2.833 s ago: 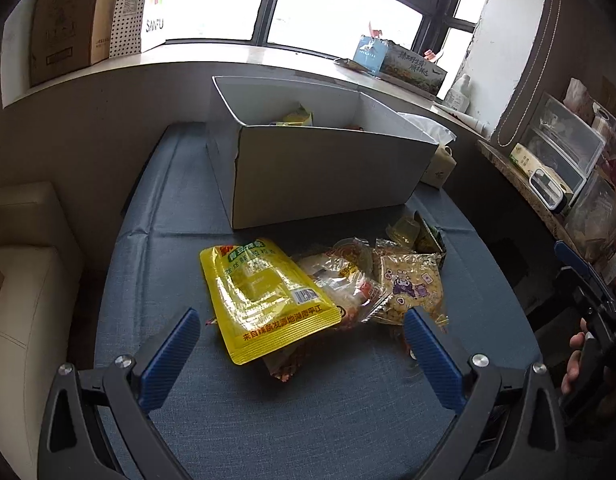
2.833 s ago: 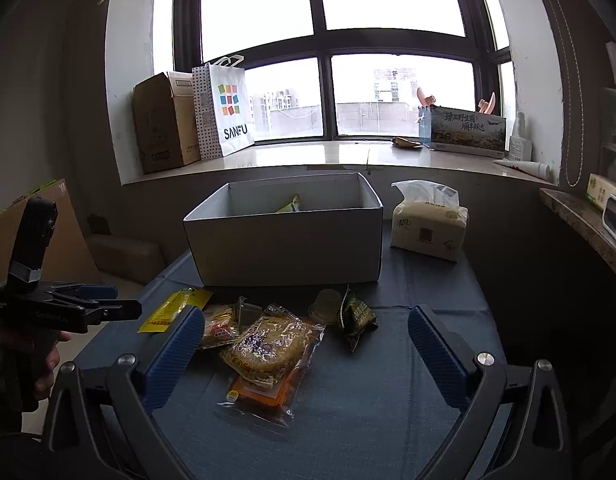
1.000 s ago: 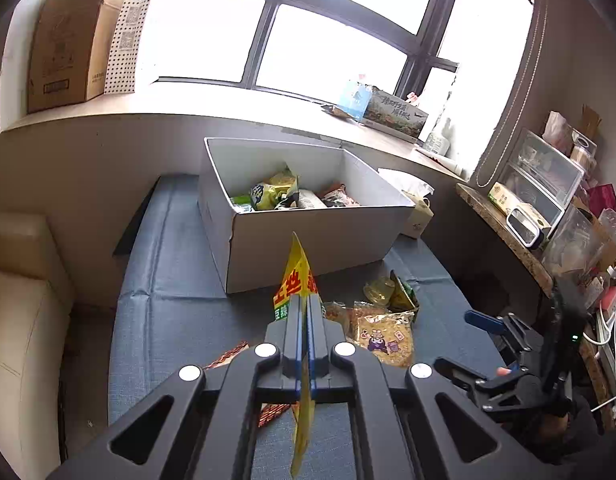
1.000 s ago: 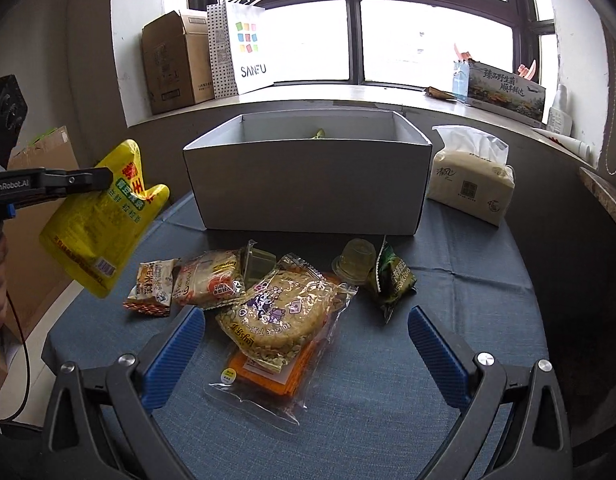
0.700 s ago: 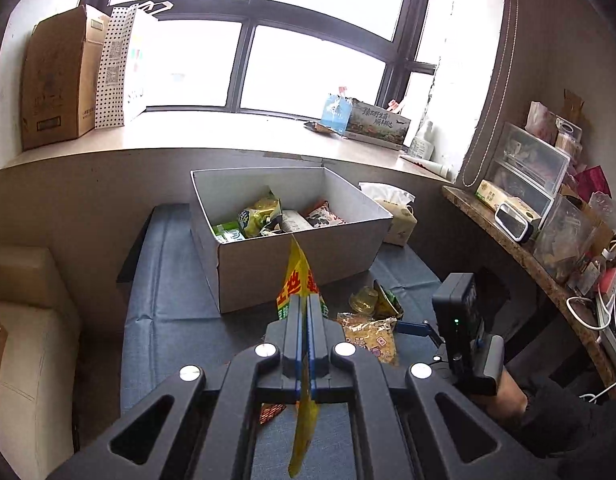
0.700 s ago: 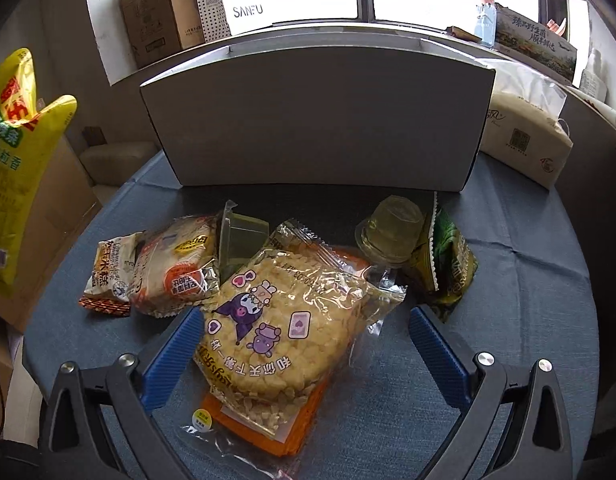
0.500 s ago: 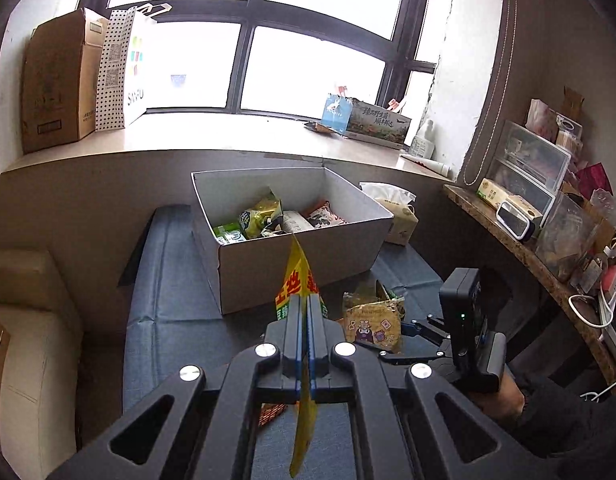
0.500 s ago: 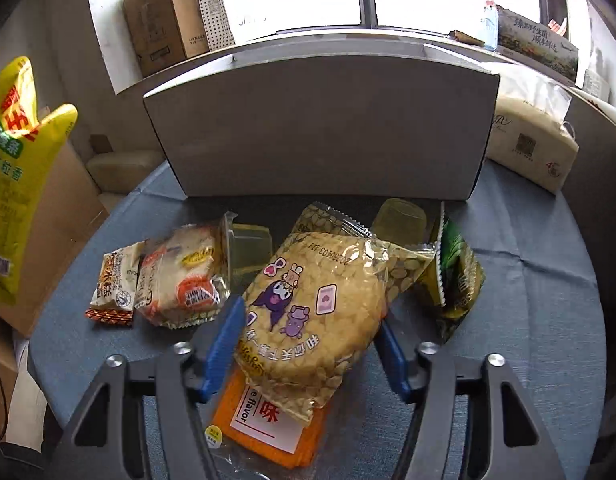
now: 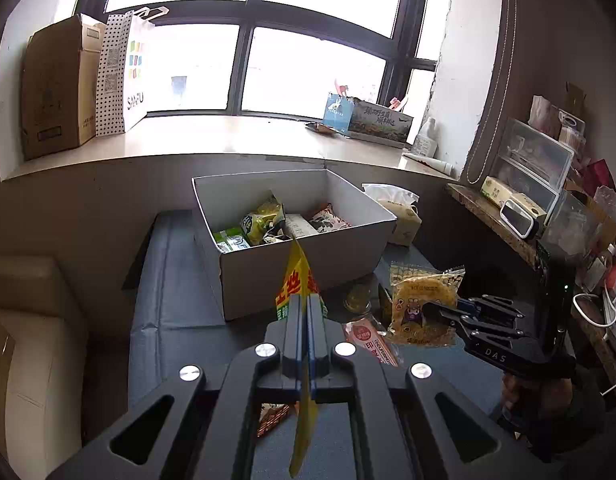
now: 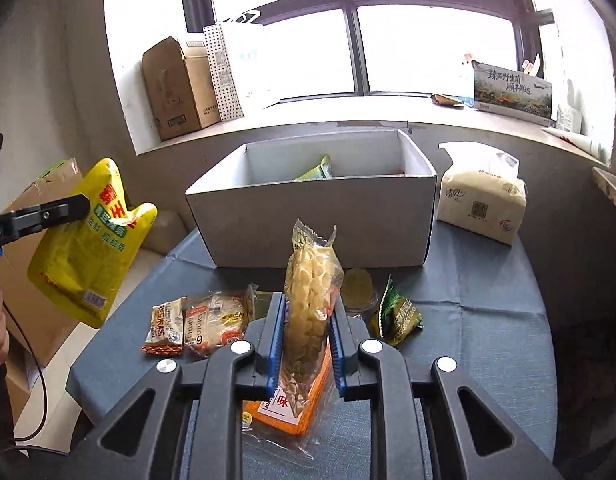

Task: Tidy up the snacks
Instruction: 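Carry the yellow pouch with the left gripper into the white box and release, then grasp the green garlic bag with the right gripper while the left grasps a small snack bag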

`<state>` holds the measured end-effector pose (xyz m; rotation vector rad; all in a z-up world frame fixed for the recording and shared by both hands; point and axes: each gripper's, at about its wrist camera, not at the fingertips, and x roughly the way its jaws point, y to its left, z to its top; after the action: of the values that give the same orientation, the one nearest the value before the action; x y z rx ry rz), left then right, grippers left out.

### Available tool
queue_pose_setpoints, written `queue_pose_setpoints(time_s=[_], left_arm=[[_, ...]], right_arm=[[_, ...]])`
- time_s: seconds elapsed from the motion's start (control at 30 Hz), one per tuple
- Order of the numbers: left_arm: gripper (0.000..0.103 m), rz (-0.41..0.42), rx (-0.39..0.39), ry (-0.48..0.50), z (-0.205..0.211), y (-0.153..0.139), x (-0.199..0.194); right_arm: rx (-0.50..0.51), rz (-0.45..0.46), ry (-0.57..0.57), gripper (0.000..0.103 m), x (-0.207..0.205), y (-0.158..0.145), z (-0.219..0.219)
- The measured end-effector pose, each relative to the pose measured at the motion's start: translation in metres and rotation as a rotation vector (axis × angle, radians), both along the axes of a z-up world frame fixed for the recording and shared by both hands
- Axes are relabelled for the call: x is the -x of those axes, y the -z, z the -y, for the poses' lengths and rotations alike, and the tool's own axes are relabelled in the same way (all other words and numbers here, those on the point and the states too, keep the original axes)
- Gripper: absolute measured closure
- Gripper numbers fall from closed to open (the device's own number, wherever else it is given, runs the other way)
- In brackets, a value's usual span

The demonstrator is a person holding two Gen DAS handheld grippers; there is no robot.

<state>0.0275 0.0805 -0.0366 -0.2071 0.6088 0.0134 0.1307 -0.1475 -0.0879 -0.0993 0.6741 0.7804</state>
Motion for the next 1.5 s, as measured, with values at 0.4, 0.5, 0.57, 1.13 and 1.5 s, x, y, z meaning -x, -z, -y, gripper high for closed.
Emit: queue_pose_setpoints(time_s=[0.4, 0.5, 0.57, 1.13, 1.5], left_arm=[[0.101, 0.068, -0.048, 0.008, -0.005, -0.045, -0.065], [0.101, 0.071, -0.028, 0.015, -0.014, -0.057, -0.099], [0.101, 0.07, -0.038, 0.002, -0.021, -0.063, -0.124], [0.0, -0.029, -0.117, -0.153, -0.071, -0.022, -0.212], [0.0, -0.026, -0.126, -0.13, -0.062, -0.028, -0.179]], right_arm=[[-0.078, 0.101, -0.003, 0.082, -0.052, -0.065, -0.025], [-0.102, 0.1, 0.008, 0.082, -0.082, -0.083, -0.038], [-0.084, 0.111, 0.021, 0.082, -0.102, -0.091, -0.051], [0.081, -0.003, 0.135, 0.0, -0.196, -0.054, -0.101], [0.058, 0.065, 0.113, 0.0, -0.156, -0.06, -0.084]])
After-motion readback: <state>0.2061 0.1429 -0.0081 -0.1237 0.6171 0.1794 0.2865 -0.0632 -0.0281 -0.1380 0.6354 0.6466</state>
